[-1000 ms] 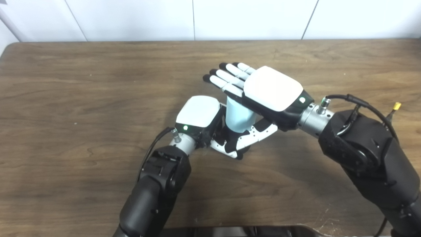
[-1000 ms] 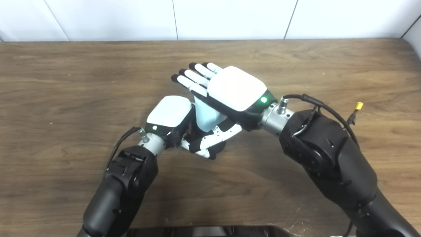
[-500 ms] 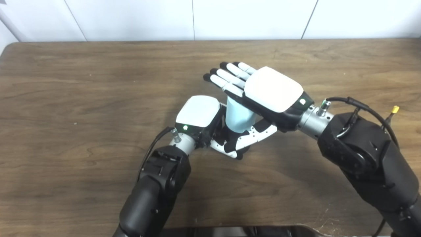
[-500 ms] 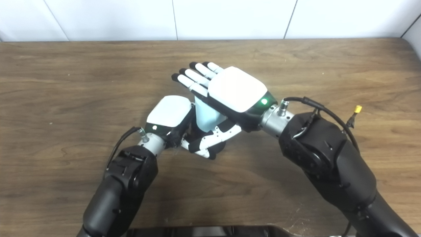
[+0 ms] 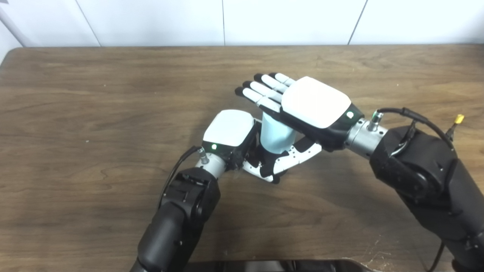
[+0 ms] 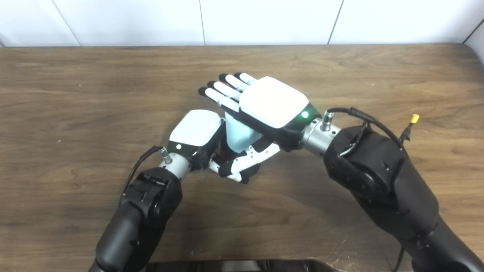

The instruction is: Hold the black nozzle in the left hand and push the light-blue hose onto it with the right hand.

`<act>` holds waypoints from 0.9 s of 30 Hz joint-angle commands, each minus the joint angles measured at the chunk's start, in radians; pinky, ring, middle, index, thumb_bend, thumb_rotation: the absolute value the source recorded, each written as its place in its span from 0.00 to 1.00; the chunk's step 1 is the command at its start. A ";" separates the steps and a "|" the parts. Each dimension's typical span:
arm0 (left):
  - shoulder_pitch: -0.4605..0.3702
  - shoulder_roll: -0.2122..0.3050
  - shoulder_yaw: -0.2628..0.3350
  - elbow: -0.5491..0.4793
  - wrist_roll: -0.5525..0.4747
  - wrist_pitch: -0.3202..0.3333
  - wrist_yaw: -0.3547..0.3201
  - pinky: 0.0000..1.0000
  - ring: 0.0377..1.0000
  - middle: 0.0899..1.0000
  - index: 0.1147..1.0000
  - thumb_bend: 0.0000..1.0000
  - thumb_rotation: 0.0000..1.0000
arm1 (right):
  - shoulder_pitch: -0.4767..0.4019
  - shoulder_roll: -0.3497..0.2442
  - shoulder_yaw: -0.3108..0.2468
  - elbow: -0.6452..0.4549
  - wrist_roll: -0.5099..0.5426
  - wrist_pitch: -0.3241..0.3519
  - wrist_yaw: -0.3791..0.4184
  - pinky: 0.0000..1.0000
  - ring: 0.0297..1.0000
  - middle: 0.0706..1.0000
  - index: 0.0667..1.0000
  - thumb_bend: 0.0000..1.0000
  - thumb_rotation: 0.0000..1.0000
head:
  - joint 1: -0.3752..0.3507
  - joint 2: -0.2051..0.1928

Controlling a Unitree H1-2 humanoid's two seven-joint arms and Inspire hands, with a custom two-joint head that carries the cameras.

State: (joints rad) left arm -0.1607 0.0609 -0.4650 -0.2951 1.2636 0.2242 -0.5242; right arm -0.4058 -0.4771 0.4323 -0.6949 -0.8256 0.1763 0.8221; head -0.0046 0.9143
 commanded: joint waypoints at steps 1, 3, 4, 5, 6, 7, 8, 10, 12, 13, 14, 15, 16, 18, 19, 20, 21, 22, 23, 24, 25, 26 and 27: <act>0.004 -0.010 -0.003 -0.010 -0.007 0.004 -0.004 0.44 0.52 0.49 0.39 0.52 0.00 | -0.019 -0.040 -0.002 -0.012 0.046 0.038 0.135 1.00 1.00 1.00 1.00 0.79 1.00 | 0.000 0.001; 0.004 -0.014 -0.004 -0.010 0.003 0.010 -0.007 0.44 0.51 0.49 0.39 0.52 0.00 | -0.047 -0.034 -0.025 -0.029 0.053 0.060 0.157 1.00 1.00 1.00 1.00 0.77 1.00 | 0.003 0.001; 0.005 -0.019 0.000 -0.012 -0.002 0.017 -0.014 0.44 0.51 0.49 0.39 0.52 0.00 | -0.060 -0.029 -0.033 -0.030 0.057 0.066 0.160 1.00 1.00 1.00 1.00 0.77 1.00 | 0.003 0.001; 0.007 -0.022 0.004 -0.014 -0.009 0.022 -0.019 0.44 0.51 0.49 0.40 0.52 0.00 | -0.068 -0.025 -0.040 -0.029 0.060 0.067 0.158 1.00 1.00 1.00 1.00 0.77 1.00 | 0.003 0.001; 0.007 -0.026 0.007 -0.016 -0.012 0.027 -0.026 0.44 0.51 0.48 0.40 0.52 0.00 | -0.075 -0.021 -0.047 -0.027 0.062 0.064 0.153 1.00 1.00 1.00 1.00 0.76 1.00 | 0.001 0.003; 0.007 -0.028 0.009 -0.016 -0.010 0.031 -0.033 0.44 0.50 0.47 0.41 0.52 0.00 | -0.081 -0.017 -0.054 -0.025 0.063 0.062 0.148 1.00 1.00 1.00 1.00 0.76 1.00 | 0.001 0.003; 0.007 -0.030 0.011 -0.016 -0.007 0.033 -0.038 0.43 0.50 0.47 0.41 0.52 0.00 | -0.084 -0.015 -0.059 -0.025 0.063 0.060 0.147 1.00 1.00 1.00 1.00 0.76 1.00 | 0.001 0.003; 0.006 -0.026 0.014 -0.018 -0.019 0.028 -0.041 0.43 0.50 0.47 0.41 0.52 0.00 | -0.095 -0.009 -0.075 -0.028 0.066 0.067 0.146 1.00 1.00 1.00 1.00 0.77 1.00 | 0.002 0.004; 0.006 -0.022 0.014 -0.019 -0.023 0.022 -0.042 0.43 0.50 0.49 0.40 0.52 0.00 | -0.098 -0.006 -0.091 -0.034 0.071 0.070 0.148 0.99 1.00 1.00 1.00 0.78 1.00 | 0.002 0.003; 0.005 -0.019 0.013 -0.019 -0.023 0.019 -0.046 0.42 0.50 0.48 0.40 0.52 0.00 | -0.099 -0.005 -0.102 -0.040 0.075 0.073 0.147 0.99 1.00 1.00 1.00 0.77 1.00 | 0.001 0.003; 0.004 -0.017 0.013 -0.020 -0.024 0.017 -0.049 0.42 0.50 0.48 0.40 0.52 0.00 | -0.099 -0.003 -0.110 -0.044 0.078 0.074 0.147 0.99 1.00 1.00 1.00 0.77 1.00 | 0.001 0.003; 0.004 -0.015 0.013 -0.021 -0.025 0.016 -0.051 0.42 0.50 0.47 0.41 0.52 0.00 | -0.102 -0.004 -0.120 -0.050 0.083 0.081 0.153 0.99 1.00 1.00 1.00 0.77 1.00 | 0.000 0.004; 0.004 -0.015 0.013 -0.022 -0.026 0.016 -0.051 0.42 0.50 0.48 0.40 0.52 0.00 | -0.105 -0.005 -0.126 -0.054 0.087 0.085 0.158 0.99 1.00 1.00 1.00 0.77 1.00 | 0.000 0.004; 0.005 -0.015 0.014 -0.022 -0.027 0.015 -0.045 0.42 0.51 0.48 0.40 0.52 0.00 | -0.109 -0.003 -0.141 -0.064 0.092 0.096 0.164 1.00 1.00 1.00 1.00 0.78 1.00 | 0.000 0.004; 0.007 -0.016 0.015 -0.023 -0.027 0.017 -0.044 0.43 0.51 0.48 0.40 0.52 0.00 | -0.110 -0.001 -0.148 -0.067 0.096 0.097 0.158 0.99 1.00 1.00 1.00 0.77 1.00 | 0.000 0.005; 0.008 -0.018 0.016 -0.023 -0.026 0.019 -0.044 0.43 0.51 0.47 0.40 0.52 0.00 | -0.110 0.000 -0.154 -0.070 0.098 0.096 0.153 0.99 1.00 1.00 1.00 0.77 1.00 | 0.001 0.005; 0.009 -0.019 0.016 -0.024 -0.025 0.021 -0.046 0.43 0.51 0.47 0.40 0.52 0.00 | -0.111 0.001 -0.159 -0.072 0.097 0.092 0.148 0.99 1.00 1.00 1.00 0.77 1.00 | 0.001 0.005; 0.009 -0.019 0.016 -0.026 -0.022 0.023 -0.049 0.43 0.51 0.48 0.40 0.52 0.00 | -0.111 0.001 -0.163 -0.073 0.094 0.087 0.144 0.98 1.00 1.00 1.00 0.76 1.00 | 0.002 0.006; 0.009 -0.019 0.016 -0.027 -0.019 0.025 -0.053 0.44 0.52 0.48 0.40 0.52 0.00 | -0.111 0.002 -0.166 -0.074 0.092 0.084 0.142 0.98 1.00 1.00 1.00 0.77 1.00 | 0.001 0.006; 0.008 -0.018 0.015 -0.027 -0.019 0.024 -0.053 0.45 0.52 0.48 0.40 0.52 0.00 | -0.110 0.004 -0.171 -0.075 0.093 0.083 0.138 0.97 1.00 1.00 1.00 0.77 1.00 | 0.001 0.007; 0.008 -0.017 0.014 -0.027 -0.019 0.023 -0.052 0.44 0.52 0.48 0.40 0.52 0.00 | -0.108 0.007 -0.176 -0.076 0.095 0.083 0.133 0.97 1.00 1.00 1.00 0.77 1.00 | 0.001 0.007; 0.008 -0.016 0.014 -0.027 -0.021 0.022 -0.050 0.44 0.52 0.48 0.40 0.52 0.00 | -0.107 0.008 -0.181 -0.076 0.098 0.082 0.128 0.97 1.00 1.00 1.00 0.77 1.00 | 0.001 0.007; 0.009 -0.016 0.014 -0.026 -0.021 0.021 -0.044 0.44 0.52 0.48 0.40 0.52 0.00 | -0.106 0.010 -0.187 -0.075 0.102 0.078 0.121 0.97 1.00 1.00 1.00 0.76 1.00 | 0.001 0.007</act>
State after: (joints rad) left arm -0.1570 0.0436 -0.4493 -0.3151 1.2484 0.2403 -0.5582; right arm -0.4769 -0.4658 0.2694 -0.7378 -0.7293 0.2646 0.9793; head -0.0031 0.9204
